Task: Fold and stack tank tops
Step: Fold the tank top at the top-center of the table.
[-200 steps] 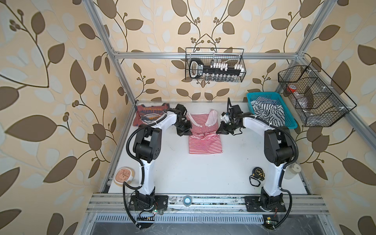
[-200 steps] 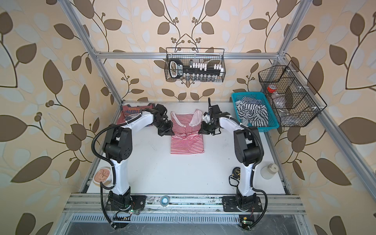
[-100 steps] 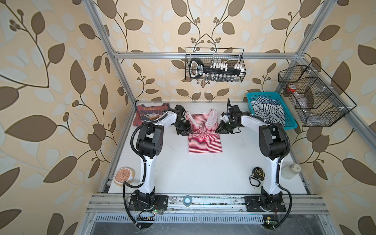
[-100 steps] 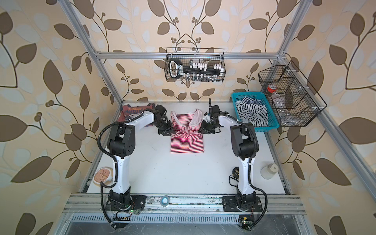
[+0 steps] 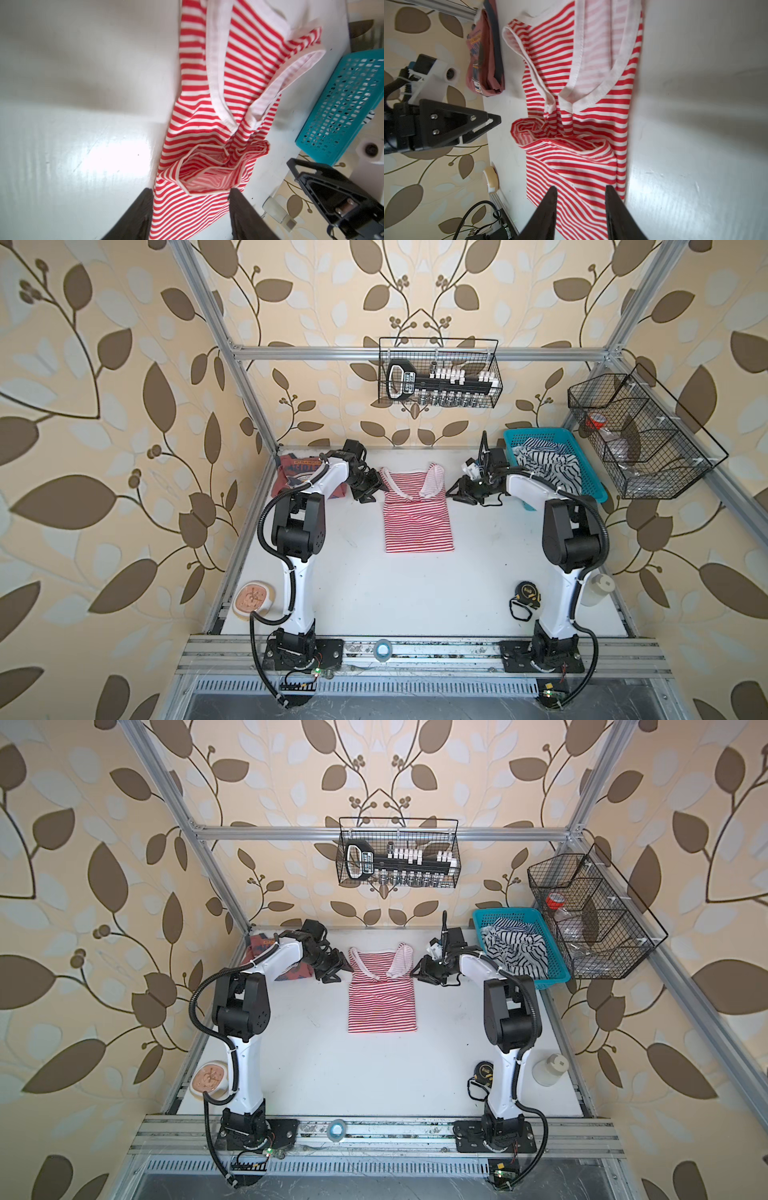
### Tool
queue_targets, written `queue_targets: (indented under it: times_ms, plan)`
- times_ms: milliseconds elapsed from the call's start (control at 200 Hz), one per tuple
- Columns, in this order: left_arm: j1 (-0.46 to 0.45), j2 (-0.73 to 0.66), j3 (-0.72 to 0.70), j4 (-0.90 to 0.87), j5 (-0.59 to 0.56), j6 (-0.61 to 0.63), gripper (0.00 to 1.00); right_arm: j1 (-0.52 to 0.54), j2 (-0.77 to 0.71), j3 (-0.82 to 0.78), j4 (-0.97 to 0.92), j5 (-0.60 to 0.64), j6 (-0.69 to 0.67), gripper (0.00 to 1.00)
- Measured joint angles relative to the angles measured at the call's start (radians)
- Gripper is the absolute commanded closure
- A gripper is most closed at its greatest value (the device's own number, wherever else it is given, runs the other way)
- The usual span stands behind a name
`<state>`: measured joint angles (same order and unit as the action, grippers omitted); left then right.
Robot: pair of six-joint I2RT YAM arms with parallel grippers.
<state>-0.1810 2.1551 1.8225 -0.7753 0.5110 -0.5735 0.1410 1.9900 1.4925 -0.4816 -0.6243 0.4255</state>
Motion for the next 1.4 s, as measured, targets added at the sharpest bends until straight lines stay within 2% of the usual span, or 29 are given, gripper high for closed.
queue_targets:
  times_ms: [140, 265, 395, 540, 765, 1060, 1400]
  plan:
    - [0.005, -0.063, -0.037, -0.022, -0.054, 0.026, 0.45, 0.008, -0.116, -0.106, 0.018, 0.012, -0.008, 0.62]
    - [-0.001, -0.203, -0.207, -0.05, -0.101, 0.042, 0.47, 0.035, -0.196, -0.233, 0.011, 0.041, -0.029, 0.62]
    - [-0.033, -0.337, -0.375, -0.081, -0.137, 0.054, 0.45, 0.085, -0.246, -0.37, -0.001, 0.075, -0.047, 0.6]
    - [-0.093, -0.412, -0.517, -0.081, -0.141, 0.058, 0.44, 0.126, -0.288, -0.48, -0.002, 0.103, -0.049, 0.6]
    - [-0.16, -0.407, -0.639, -0.003, -0.092, 0.034, 0.42, 0.137, -0.302, -0.548, 0.031, 0.135, -0.041, 0.59]
    - [-0.165, -0.347, -0.645, 0.111, -0.068, -0.003, 0.42, 0.136, -0.269, -0.563, 0.098, 0.134, -0.023, 0.59]
    - [-0.165, -0.299, -0.648, 0.144, -0.056, -0.024, 0.42, 0.136, -0.25, -0.576, 0.142, 0.122, -0.003, 0.59]
